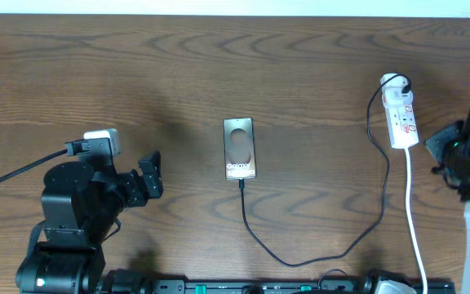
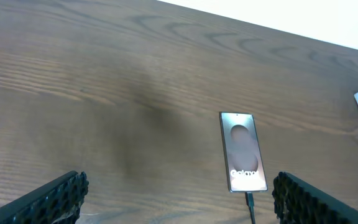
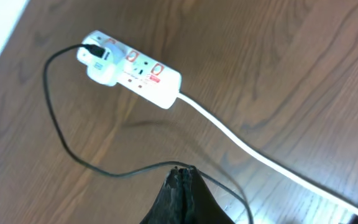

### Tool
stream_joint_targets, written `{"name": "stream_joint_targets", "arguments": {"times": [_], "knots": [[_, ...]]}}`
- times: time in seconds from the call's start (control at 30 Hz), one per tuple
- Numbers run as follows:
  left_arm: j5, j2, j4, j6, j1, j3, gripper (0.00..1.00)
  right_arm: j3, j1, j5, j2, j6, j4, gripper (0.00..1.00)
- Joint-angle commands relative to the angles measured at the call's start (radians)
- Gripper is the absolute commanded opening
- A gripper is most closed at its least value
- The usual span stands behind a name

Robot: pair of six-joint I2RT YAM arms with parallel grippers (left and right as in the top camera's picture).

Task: Plug charger to phone and switch on socket
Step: 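Move the right gripper over the white power strip's switch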

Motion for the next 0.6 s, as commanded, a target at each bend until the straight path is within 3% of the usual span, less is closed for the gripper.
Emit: {"name": "stream_joint_targets", "arguments": {"times": [0.0, 0.23, 0.57], "knots": [[-0.013, 0.001, 0.0, 0.006, 0.003, -0.003, 0.97, 0.019, -0.081, -0.122, 0.097, -0.033, 0.032, 0.01], [-0.013, 0.001, 0.0, 0.006, 0.003, -0.003, 0.97, 0.129, -0.146, -0.195, 0.28, -0.04, 0.031, 0.01], [-0.013, 0.001, 0.0, 0.006, 0.003, -0.003, 0.97, 0.438, -0.153, -0.247, 0.628, -0.04, -0.074, 0.01]]}}
